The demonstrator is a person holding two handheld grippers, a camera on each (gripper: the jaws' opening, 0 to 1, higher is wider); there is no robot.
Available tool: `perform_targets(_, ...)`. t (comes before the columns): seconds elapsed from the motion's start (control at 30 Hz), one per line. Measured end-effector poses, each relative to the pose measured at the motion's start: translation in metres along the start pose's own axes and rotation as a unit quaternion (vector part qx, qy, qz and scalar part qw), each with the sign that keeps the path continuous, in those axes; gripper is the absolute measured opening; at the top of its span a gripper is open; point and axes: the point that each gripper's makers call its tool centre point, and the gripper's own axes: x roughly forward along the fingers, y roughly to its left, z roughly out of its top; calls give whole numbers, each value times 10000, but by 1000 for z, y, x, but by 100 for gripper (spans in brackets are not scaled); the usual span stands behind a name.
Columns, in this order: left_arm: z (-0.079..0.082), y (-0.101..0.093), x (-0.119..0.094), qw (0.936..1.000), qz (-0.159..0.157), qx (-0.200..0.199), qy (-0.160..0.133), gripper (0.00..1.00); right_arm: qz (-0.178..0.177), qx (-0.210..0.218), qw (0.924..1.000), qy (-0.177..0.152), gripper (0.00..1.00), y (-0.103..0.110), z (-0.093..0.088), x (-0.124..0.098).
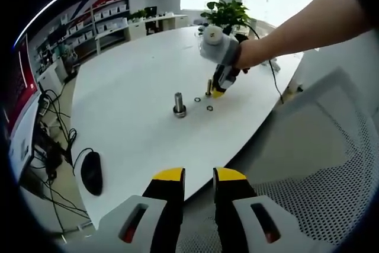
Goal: Place the washer onto the threaded stud by aligning its center hole with the stud, sliding it down to the base, and recovering from edge contact or off-axis alignment until the washer reaches the visible bottom stop.
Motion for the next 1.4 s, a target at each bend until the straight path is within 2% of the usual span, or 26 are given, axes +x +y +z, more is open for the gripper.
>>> perform_targets(0.1, 0, 0, 0, 10000, 3, 10, -3, 17, -5, 103, 9999, 56, 20, 1, -6, -2)
perform_targets(0.27, 2, -1, -1, 10000, -6, -15, -82, 17, 4, 89, 9999, 123, 21, 14, -9, -8)
perform_targets(0.43, 5, -1, -2, 9999, -27, -37, -154, 16, 38, -4, 9999, 161, 22, 33, -5, -10)
perform_targets(0.6, 3, -3, 0, 9999, -90, -39, -103, 16, 47, -135, 9997, 215, 23, 46, -1, -7)
perform_targets(0.73, 5, -2, -1, 9999, -63, -41, -149, 16, -24, 33, 9998, 190, 25, 48, 8, -3)
perform_targets(0.83, 2, -2, -1, 9999, -46, -24, -89, 16, -3, -26, 9999, 142, 25, 53, 15, 0)
perform_targets(0.97, 3, 1, -2, 9999, 15, -79, -112, 16, -2, -131, 9997, 211, 25, 53, 15, 8)
perform_targets(1.03, 2, 1, -1, 10000, 26, -53, -70, 16, 48, -120, 9996, 232, 25, 52, 15, 12)
perform_targets(1.17, -1, 3, -1, 9999, 104, -67, -5, 16, 125, -190, 9997, 70, 24, 49, 19, 12)
perform_targets(1.3, -5, 6, 1, 9997, 183, -86, 136, 16, 425, -71, 9991, 46, 22, 52, 19, 13)
perform_targets(1.33, -5, 6, 1, 9997, 183, -82, 132, 16, 395, -71, 9992, 37, 22, 51, 19, 12)
perform_targets(1.4, -5, 6, 0, 9997, 210, -83, 121, 16, 442, -330, 9985, -48, 22, 52, 19, 12)
